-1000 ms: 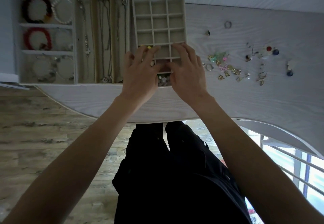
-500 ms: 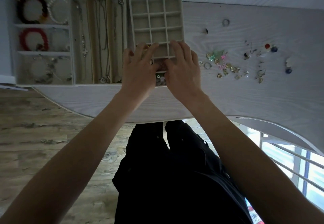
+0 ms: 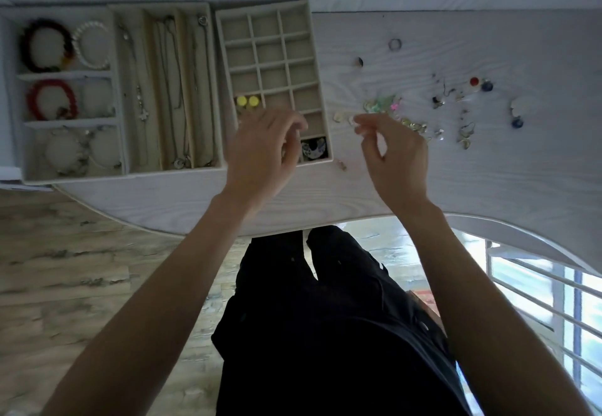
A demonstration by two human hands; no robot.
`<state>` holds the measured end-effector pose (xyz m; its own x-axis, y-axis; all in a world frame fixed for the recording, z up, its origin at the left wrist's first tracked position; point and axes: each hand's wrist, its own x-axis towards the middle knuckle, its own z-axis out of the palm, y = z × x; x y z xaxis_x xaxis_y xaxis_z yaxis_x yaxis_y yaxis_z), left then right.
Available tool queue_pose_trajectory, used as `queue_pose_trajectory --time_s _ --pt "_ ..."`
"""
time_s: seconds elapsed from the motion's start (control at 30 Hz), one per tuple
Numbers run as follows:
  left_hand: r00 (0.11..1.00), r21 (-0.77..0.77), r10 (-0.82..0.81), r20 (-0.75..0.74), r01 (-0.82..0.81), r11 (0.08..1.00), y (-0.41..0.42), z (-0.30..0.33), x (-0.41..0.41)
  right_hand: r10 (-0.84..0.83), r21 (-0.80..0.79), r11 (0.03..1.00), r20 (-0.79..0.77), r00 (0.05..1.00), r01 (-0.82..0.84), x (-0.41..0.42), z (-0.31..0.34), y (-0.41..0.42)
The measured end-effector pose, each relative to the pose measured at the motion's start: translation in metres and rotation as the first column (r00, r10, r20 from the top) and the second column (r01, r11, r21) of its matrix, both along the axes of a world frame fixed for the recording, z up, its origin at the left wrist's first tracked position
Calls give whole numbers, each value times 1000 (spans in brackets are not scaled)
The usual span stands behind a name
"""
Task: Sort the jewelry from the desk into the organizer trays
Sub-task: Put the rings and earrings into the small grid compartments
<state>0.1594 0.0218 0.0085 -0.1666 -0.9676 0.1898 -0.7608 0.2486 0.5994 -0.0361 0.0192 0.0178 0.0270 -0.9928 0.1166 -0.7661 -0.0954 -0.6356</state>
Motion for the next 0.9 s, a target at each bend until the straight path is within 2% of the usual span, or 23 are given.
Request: queue_pose_trajectory --time_s 0.1,0.2,0.27,0.33,0.43,0.67,0.8,0.9 --pt "997 67 -80 -8 80 995 -6 4 -37 -101 28 994 -99 990 104 -32 -7 0" --pt "978 88 -123 167 109 990 -32 3 -73 -121 13 992 -272 955 129 -52 -20 -18" --pt "943 183 -148 299 95 978 -49 -2 -92 -71 63 993 -351 934 99 -60 -28 -32" --pt "913 247 -185 363 97 964 -61 -11 -106 43 155 988 -381 924 18 -65 -34 -39" --pt "900 268 -205 384 104 958 -67 -21 -115 109 185 982 -372 922 -42 -71 -39 -37" --pt "907 181 -91 410 16 983 -66 -24 -108 2 166 984 -354 935 60 -78 -36 -33" --pt "949 113 -84 304 52 992 -62 -22 -112 25 234 969 -414 910 80 -71 -33 -43" --pt "955 117 -97 280 67 991 -59 -27 -119 -11 269 953 -416 910 135 -66 -32 -48"
